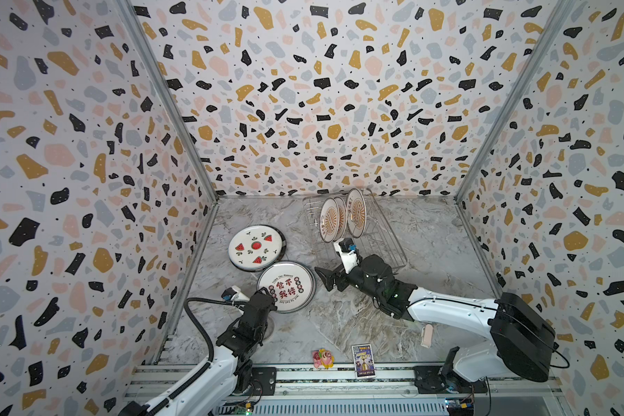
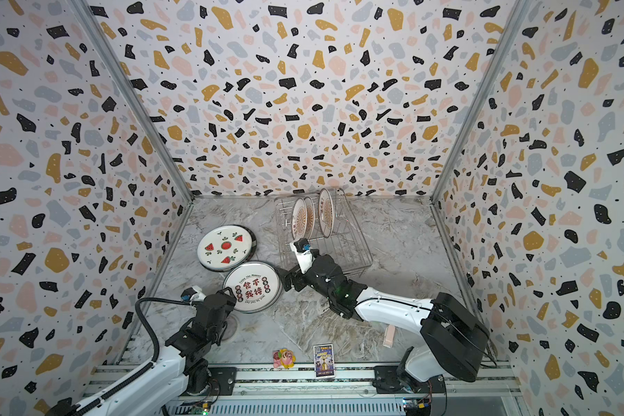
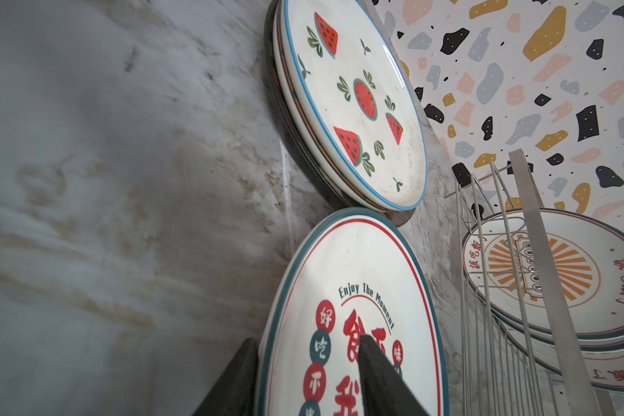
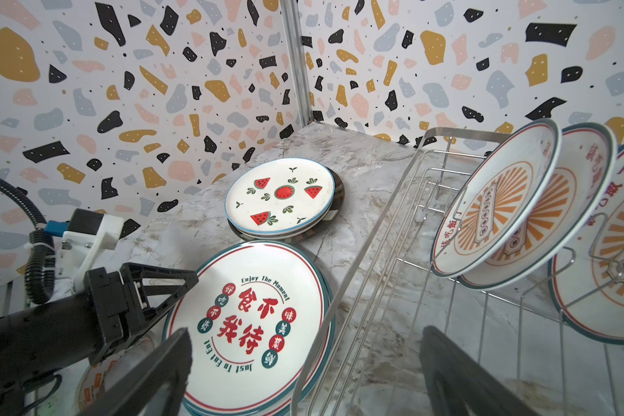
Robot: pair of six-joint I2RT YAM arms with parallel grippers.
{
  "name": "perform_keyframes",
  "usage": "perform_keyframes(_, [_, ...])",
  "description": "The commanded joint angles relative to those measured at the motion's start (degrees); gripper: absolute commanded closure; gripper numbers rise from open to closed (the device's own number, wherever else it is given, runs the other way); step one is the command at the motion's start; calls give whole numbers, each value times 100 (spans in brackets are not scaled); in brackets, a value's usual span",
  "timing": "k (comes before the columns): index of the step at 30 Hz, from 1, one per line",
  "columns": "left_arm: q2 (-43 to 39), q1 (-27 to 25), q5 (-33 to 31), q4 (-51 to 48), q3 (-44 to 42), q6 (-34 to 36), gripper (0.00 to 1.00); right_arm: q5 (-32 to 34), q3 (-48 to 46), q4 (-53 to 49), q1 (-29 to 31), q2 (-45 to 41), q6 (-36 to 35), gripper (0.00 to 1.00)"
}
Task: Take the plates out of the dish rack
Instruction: 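Open the left gripper off the stacked plate while the right gripper enters the rack, then close the right gripper on the rim of a sunburst plate in the rack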
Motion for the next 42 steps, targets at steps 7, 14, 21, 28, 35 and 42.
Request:
perform_keyframes(7, [-118, -17, -500, 23, 389, 259, 24, 159, -91, 139, -5, -341, -56, 1])
perform_keyframes(14, [-296, -18, -526, 302, 622, 746, 0, 58, -103, 185, -349, -465, 80, 1])
perform_keyframes(21, [146, -133, 494, 1862, 838, 1540, 0, -187, 361, -357, -1198, -356, 207, 1])
perform_keyframes(28, [806, -373, 1372, 3570, 954, 2537, 0, -472, 593, -510, -2056, -176, 299, 1])
perform_keyframes(35, [1124, -570, 1936, 4432, 1150, 3238, 0, -989, 983, -466, -2780, 169, 485, 1])
perform_keyframes(42, [1814, -579, 2655, 4826, 1688, 3405, 0, -654, 1871, -836, -2966, 909, 421, 1])
